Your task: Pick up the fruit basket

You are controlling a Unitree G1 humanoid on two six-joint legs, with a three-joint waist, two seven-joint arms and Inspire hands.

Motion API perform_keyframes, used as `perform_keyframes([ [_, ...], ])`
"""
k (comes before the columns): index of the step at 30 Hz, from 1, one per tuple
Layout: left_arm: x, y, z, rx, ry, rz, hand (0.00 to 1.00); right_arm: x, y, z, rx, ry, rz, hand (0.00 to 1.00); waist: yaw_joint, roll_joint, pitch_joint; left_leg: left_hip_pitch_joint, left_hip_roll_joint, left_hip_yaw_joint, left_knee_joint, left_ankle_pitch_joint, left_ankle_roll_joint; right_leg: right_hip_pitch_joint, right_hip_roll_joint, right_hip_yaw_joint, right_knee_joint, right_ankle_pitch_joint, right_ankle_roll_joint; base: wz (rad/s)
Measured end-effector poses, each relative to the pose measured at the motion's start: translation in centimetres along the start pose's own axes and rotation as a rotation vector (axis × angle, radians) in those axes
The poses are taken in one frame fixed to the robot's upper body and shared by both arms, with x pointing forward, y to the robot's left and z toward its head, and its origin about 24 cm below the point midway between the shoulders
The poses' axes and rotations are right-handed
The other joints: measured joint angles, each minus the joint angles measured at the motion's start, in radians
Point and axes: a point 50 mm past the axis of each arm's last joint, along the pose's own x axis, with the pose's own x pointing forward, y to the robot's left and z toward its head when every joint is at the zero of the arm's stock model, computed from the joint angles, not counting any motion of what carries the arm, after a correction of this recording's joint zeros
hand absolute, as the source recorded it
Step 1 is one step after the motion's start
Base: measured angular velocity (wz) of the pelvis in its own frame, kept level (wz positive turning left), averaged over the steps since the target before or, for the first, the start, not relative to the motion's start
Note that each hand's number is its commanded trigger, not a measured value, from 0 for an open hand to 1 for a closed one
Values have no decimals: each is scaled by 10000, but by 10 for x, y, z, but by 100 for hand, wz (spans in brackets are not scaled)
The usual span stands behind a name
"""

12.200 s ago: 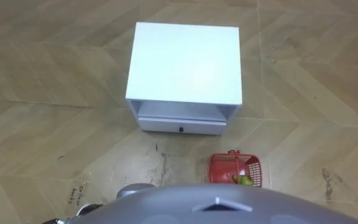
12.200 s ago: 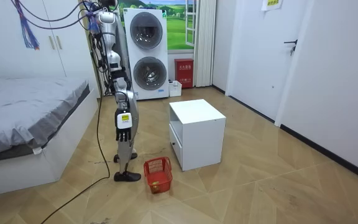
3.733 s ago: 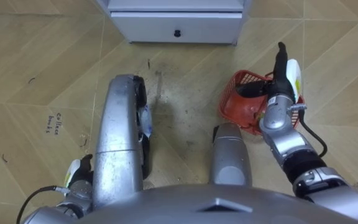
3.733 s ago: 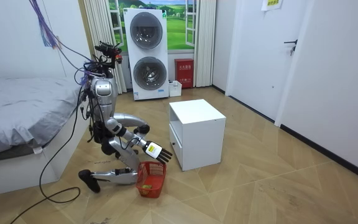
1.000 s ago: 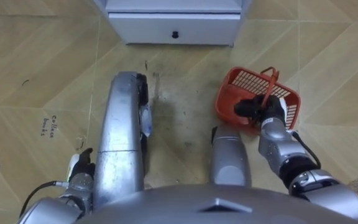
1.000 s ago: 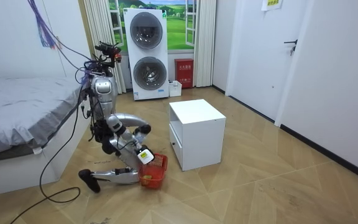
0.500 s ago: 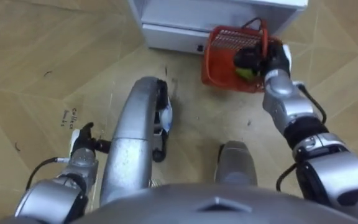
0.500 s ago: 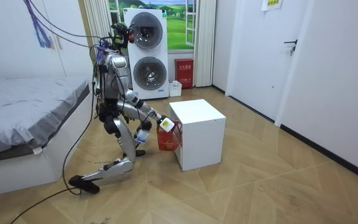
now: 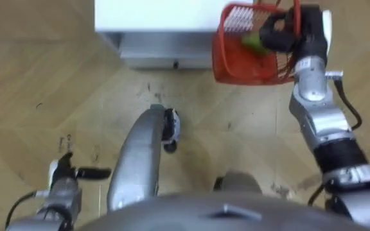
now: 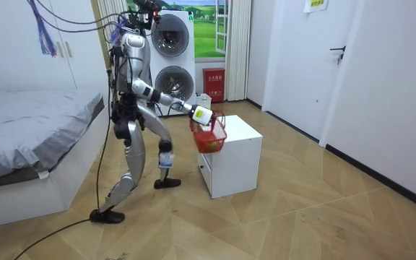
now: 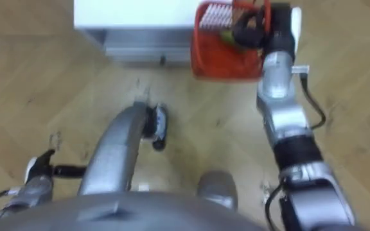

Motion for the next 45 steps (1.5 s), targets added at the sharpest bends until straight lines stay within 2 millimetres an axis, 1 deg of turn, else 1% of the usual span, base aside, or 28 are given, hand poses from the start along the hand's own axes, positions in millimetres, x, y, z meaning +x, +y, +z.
perform_keyframes([
  [2,-2,-2,-11,518,349,-108,0,-4,-5,-2,-122,-100,-117,100,102,107,-85,969,21,51,-1400,877,-215,602,298,-207,-768,547,-119,12],
  [3,-2,-1,-13,553,425,-101,0,-5,-6,-3,-119,-82,-156,100,116,108,-89,1227,66,143,-1805,1125,-220,732,356,-266,-898,646,-213,14],
  [4,-3,-1,-18,600,594,-95,0,-6,-6,-4,-81,-58,-148,100,186,102,-101,1718,201,339,-2563,1619,-251,911,467,-308,-1084,816,-368,4],
  [5,-5,-2,-23,674,671,-142,0,-6,-6,-4,-66,-81,-132,100,304,138,-147,2063,346,376,-3223,2066,-333,947,591,-307,-1180,972,-553,-3],
  [8,-8,-2,-32,892,777,-218,0,-10,-4,-2,206,-125,165,100,401,129,-190,2680,699,452,-4198,2778,-501,1116,924,-489,-1225,1134,-815,-2],
  [11,-12,-7,-45,1113,1184,-543,0,-13,-1,-2,207,-170,591,100,411,86,-239,2997,889,447,-4427,2912,-622,1337,1132,-561,-1226,1127,-937,3],
  [16,-10,-9,-33,1124,885,-741,0,-15,3,6,334,-515,957,100,419,68,-228,3043,864,483,-4500,2948,-603,1391,1183,-551,-1253,1125,-944,5],
  [21,-7,-9,-24,1027,644,-850,0,-19,14,18,553,-1025,1454,100,472,46,-224,3274,824,850,-4402,2677,-516,1706,1038,-308,-1696,1249,-870,-16],
  [24,-7,-8,-23,1044,614,-842,0,-23,25,20,585,-1093,2168,100,499,37,-220,3365,808,1052,-4097,2296,-502,2019,861,-233,-2019,1333,-799,-16],
  [27,-6,-10,-19,1021,553,-870,0,-25,31,20,592,-1093,2688,100,775,90,-168,3307,866,1290,-3439,1696,-461,2214,652,-223,-2114,1356,-717,-22],
  [28,-6,-10,-17,1016,532,-880,0,-25,31,20,571,-1082,2768,100,798,172,-125,3290,853,1313,-3075,1393,-426,2391,578,-242,-2129,1384,-636,-9],
  [29,-6,-10,-17,1006,563,-868,0,-25,32,20,564,-1082,2833,100,844,236,-124,3287,845,1383,-2753,1062,-363,2466,466,-244,-2014,1430,-544,-8],
  [30,-6,-10,-17,998,575,-861,0,-25,32,20,600,-1075,2852,100,860,252,-131,3285,840,1446,-2612,922,-331,2467,394,-257,-1907,1455,-494,-9],
  [31,-6,-9,-18,1000,618,-860,0,-25,32,19,719,-1030,2859,100,861,309,-148,3274,791,1501,-2339,641,-248,2473,247,-285,-1640,1554,-304,0],
  [32,-5,-9,-17,1012,629,-841,0,-26,34,20,795,-1020,2888,100,843,291,-169,3298,620,1534,-2256,354,-139,2306,4,-279,-1011,1661,-118,9],
  [33,-5,-9,-15,989,588,-829,0,-26,34,20,801,-1032,2889,100,824,285,-173,3320,519,1554,-2190,252,-76,2199,-158,-266,-608,1744,-30,27],
  [34,-4,-9,-10,908,453,-810,0,-26,34,20,749,-1055,2882,100,719,263,-180,3415,306,1546,-2082,49,70,1820,-505,-208,439,2117,-34,37],
  [35,-4,-8,-7,779,339,-762,0,-27,36,19,704,-1060,2951,100,615,258,-185,3640,42,1526,-2044,-184,194,1435,-709,58,1603,2805,-242,41],
  [36,-3,-7,-5,756,295,-736,0,-28,38,19,713,-1048,3026,100,574,272,-189,3788,-86,1450,-2062,-291,261,1244,-772,226,2173,3319,-409,40],
  [37,-3,-7,-2,683,179,-705,0,-32,40,16,740,-1006,3133,100,423,345,-223,4147,-272,1337,-2114,-509,377,937,-829,513,3009,4730,-649,42],
  [38,-3,-7,2,667,45,-682,0,-36,41,11,820,-889,3212,100,410,450,-286,4602,-414,1074,-2350,-651,488,674,-795,643,3556,6358,-783,40],
  [39,-3,-7,5,652,-54,-660,0,-37,42,10,856,-881,3211,100,363,478,-299,4791,-466,934,-2481,-710,517,468,-773,757,3898,6769,-829,27],
  [40,-1,-6,12,626,-203,-612,0,-39,46,11,984,-910,3284,100,388,509,-269,5125,-472,761,-2733,-794,549,-167,-520,1013,4563,6156,-856,29],
  [41,0,-8,22,623,-470,-637,0,-41,48,10,1064,-864,3426,100,344,641,-191,5454,-431,455,-2926,-831,561,-744,-95,1131,4687,5303,-788,38],
  [42,0,-9,27,598,-650,-670,0,-41,47,8,1088,-804,3437,100,292,697,-168,5588,-412,250,-3004,-851,565,-1018,146,1124,4531,4927,-732,58],
  [43,0,-12,37,661,-1038,-749,0,-44,47,5,1065,-686,3424,100,315,795,-125,5838,-365,28,-3214,-867,562,-1504,505,1095,3849,4352,-668,56],
  [44,-1,-16,41,790,-1340,-895,0,-45,48,4,1077,-630,3439,100,319,775,-133,6121,-360,-170,-3473,-869,560,-1849,746,1061,2669,4037,-610,50],
  [45,-2,-18,42,855,-1420,-995,0,-45,49,4,1062,-612,3452,100,315,781,-130,6253,-358,-236,-3568,-868,559,-1922,851,1083,1878,3990,-592,48],
])
